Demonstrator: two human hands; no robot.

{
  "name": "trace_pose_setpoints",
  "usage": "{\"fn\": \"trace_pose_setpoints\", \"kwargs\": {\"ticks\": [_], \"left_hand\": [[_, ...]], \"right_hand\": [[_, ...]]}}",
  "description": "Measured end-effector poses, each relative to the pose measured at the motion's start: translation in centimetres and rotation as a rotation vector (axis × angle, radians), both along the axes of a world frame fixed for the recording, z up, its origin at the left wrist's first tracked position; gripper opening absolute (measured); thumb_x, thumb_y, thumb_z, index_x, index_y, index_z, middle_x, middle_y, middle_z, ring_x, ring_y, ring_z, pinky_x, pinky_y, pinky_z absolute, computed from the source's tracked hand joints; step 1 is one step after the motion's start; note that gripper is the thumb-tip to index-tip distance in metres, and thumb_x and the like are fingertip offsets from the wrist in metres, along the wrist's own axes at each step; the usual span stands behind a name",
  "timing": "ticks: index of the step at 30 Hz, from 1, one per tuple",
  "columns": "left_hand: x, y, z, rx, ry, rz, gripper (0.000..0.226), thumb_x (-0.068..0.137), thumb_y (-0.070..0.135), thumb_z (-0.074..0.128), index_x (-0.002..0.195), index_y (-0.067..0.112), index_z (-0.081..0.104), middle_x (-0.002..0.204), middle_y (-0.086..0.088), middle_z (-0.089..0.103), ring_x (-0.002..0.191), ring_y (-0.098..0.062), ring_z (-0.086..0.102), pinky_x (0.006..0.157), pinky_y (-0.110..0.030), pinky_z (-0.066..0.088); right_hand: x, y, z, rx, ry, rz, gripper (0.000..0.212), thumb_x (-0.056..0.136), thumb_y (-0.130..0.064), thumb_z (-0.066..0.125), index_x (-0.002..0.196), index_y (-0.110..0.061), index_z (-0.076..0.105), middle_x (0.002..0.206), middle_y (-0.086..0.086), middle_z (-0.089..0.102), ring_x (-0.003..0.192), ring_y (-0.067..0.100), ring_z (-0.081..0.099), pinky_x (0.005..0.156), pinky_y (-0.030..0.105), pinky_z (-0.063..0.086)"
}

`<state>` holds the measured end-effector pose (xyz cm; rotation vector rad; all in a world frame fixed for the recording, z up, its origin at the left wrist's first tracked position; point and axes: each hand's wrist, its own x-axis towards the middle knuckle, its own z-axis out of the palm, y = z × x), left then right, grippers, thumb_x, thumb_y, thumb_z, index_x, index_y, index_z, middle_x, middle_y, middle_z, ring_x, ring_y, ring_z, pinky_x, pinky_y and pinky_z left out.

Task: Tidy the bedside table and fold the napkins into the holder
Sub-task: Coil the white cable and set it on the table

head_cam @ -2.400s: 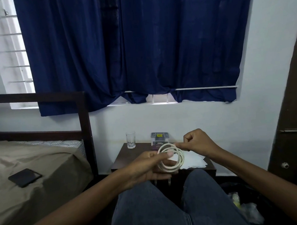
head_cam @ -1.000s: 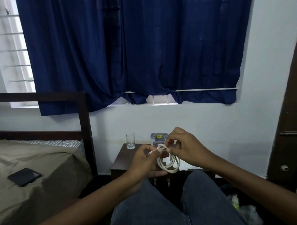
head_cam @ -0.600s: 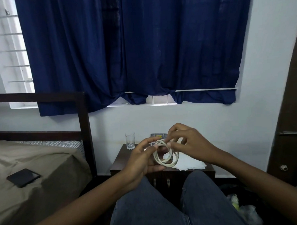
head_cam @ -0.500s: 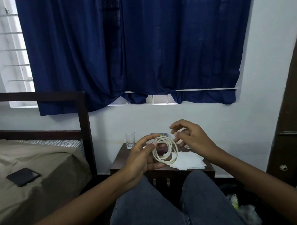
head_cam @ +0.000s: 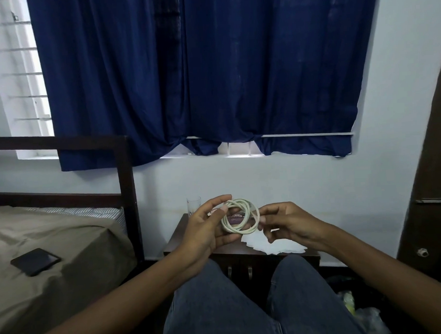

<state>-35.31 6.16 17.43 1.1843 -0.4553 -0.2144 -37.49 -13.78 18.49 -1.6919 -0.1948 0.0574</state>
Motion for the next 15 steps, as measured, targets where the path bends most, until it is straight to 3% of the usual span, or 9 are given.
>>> {"fn": "trace_pose_setpoints", "kwargs": {"ticks": [3, 7, 10, 15], "left_hand": [[-0.2, -0.1, 0.1, 0.044, -0.04, 0.019, 0.018, 0.093, 0.015, 0.053, 0.101, 0.023, 0.067, 0.097, -0.001, 0.073, 0.068, -0.016, 0.071, 0.053, -0.025, 0.057], [0.2, 0.0, -0.4, 0.168, -0.146, 0.086, 0.025, 0.092, 0.017, 0.057, 0.113, 0.03, 0.061, 0.104, -0.003, 0.069, 0.081, -0.019, 0.072, 0.059, -0.033, 0.06], [0.4, -0.1, -1.0, 0.165, -0.068, 0.044, 0.032, 0.091, 0.016, 0.058, 0.12, 0.028, 0.053, 0.104, -0.007, 0.071, 0.089, -0.025, 0.071, 0.067, -0.041, 0.06], [1.0, -0.6, -1.4, 0.182, 0.025, 0.002, 0.013, 0.092, 0.018, 0.057, 0.101, 0.013, 0.064, 0.094, -0.007, 0.076, 0.087, -0.027, 0.072, 0.077, -0.041, 0.058]], "right_hand": [[0.1, -0.9, 0.2, -0.033, -0.048, -0.061, 0.018, 0.086, -0.005, 0.06, 0.101, -0.001, 0.067, 0.082, 0.02, 0.058, 0.058, 0.018, 0.053, 0.059, 0.027, 0.052], [0.2, -1.0, 0.3, 0.008, -0.082, -0.089, 0.012, 0.085, 0.002, 0.058, 0.093, -0.002, 0.067, 0.07, 0.015, 0.058, 0.057, 0.016, 0.056, 0.06, 0.028, 0.055], [0.4, -0.9, 0.2, 0.036, -0.056, -0.094, 0.012, 0.085, 0.005, 0.056, 0.09, 0.0, 0.065, 0.068, 0.013, 0.061, 0.058, 0.018, 0.058, 0.061, 0.029, 0.057], [1.0, -1.1, 0.1, 0.071, -0.01, -0.118, 0.015, 0.087, 0.008, 0.05, 0.088, 0.0, 0.064, 0.071, 0.017, 0.065, 0.06, 0.023, 0.065, 0.059, 0.03, 0.058]]}}
